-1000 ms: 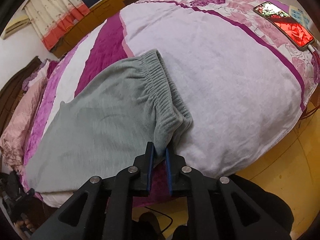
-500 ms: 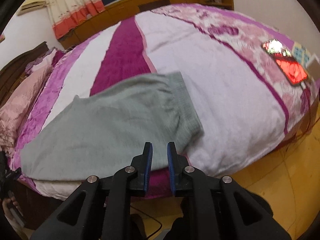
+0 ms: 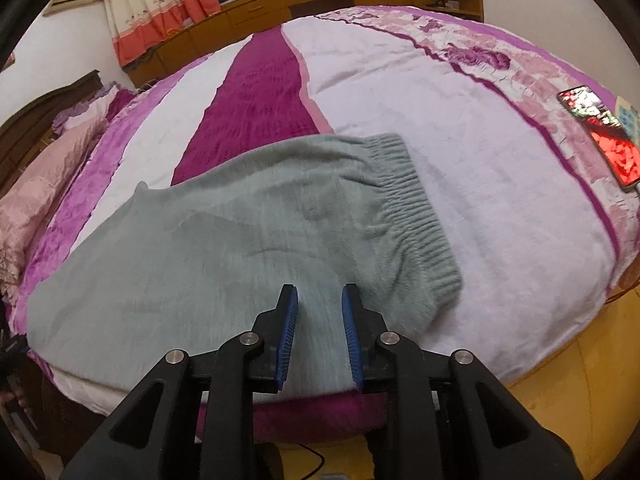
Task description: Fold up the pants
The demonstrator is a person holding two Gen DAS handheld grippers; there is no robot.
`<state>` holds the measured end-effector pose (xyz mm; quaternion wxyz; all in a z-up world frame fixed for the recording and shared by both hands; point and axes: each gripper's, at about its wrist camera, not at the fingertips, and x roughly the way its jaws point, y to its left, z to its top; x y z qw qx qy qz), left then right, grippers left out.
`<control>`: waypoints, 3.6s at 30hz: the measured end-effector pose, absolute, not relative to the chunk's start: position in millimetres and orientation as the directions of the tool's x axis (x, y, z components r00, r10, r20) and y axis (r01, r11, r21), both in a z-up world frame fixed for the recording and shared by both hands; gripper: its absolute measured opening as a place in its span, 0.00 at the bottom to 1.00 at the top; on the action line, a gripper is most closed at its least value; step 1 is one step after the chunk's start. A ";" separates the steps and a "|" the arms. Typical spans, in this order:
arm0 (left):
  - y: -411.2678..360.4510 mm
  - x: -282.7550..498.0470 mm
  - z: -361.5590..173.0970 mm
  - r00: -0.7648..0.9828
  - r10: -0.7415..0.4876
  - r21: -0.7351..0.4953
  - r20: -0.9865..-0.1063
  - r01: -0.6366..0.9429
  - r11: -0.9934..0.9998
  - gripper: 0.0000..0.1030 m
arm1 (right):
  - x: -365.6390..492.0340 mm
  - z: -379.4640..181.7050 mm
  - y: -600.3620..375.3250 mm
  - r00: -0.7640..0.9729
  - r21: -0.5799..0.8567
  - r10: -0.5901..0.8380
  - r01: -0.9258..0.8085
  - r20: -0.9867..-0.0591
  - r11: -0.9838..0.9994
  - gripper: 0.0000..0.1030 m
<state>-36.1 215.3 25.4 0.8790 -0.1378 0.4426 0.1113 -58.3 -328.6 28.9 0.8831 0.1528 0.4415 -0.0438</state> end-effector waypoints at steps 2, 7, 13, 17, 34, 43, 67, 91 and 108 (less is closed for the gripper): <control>215.4 -34.9 21.6 0.581 0.075 -0.147 -0.811 -0.325 0.934 0.31 | -57.8 22.4 -328.1 0.614 0.229 0.057 0.206 -0.788 0.951 0.16; 209.7 -32.3 22.1 0.577 0.086 -0.127 -0.812 -0.319 0.939 0.14 | -62.1 14.1 -331.5 0.650 0.269 0.090 0.181 -0.755 0.946 0.21; 204.1 -33.8 31.1 0.581 0.108 -0.100 -0.807 -0.315 0.944 0.02 | -65.4 11.2 -340.8 0.671 0.346 0.142 0.180 -0.727 0.921 0.21; 218.4 -44.6 44.3 0.586 0.165 -0.074 -0.794 -0.361 0.930 0.02 | -65.8 11.4 -339.8 0.674 0.344 0.141 0.178 -0.725 0.922 0.21; 238.1 -47.6 24.4 0.523 0.232 0.029 -0.820 -0.367 0.930 0.06 | -67.2 12.3 -339.1 0.676 0.335 0.134 0.176 -0.725 0.925 0.21; 244.6 -66.6 47.4 0.550 0.237 -0.002 -0.801 -0.398 0.917 0.06 | -66.3 12.8 -337.9 0.678 0.335 0.131 0.178 -0.724 0.925 0.21; 172.2 -44.8 29.5 0.511 0.112 -0.037 -0.852 -0.273 0.961 0.10 | -100.3 9.2 -364.0 0.668 0.523 0.201 0.322 -0.716 0.789 0.41; 165.9 -38.8 23.2 0.494 0.143 0.011 -0.858 -0.259 0.966 0.12 | -71.0 -4.9 -386.6 0.749 0.627 0.212 0.326 -0.628 0.707 0.46; 177.9 -48.3 37.8 0.517 0.095 -0.049 -0.851 -0.258 0.965 0.16 | -74.6 11.2 -378.1 0.751 0.570 0.157 0.329 -0.641 0.753 0.08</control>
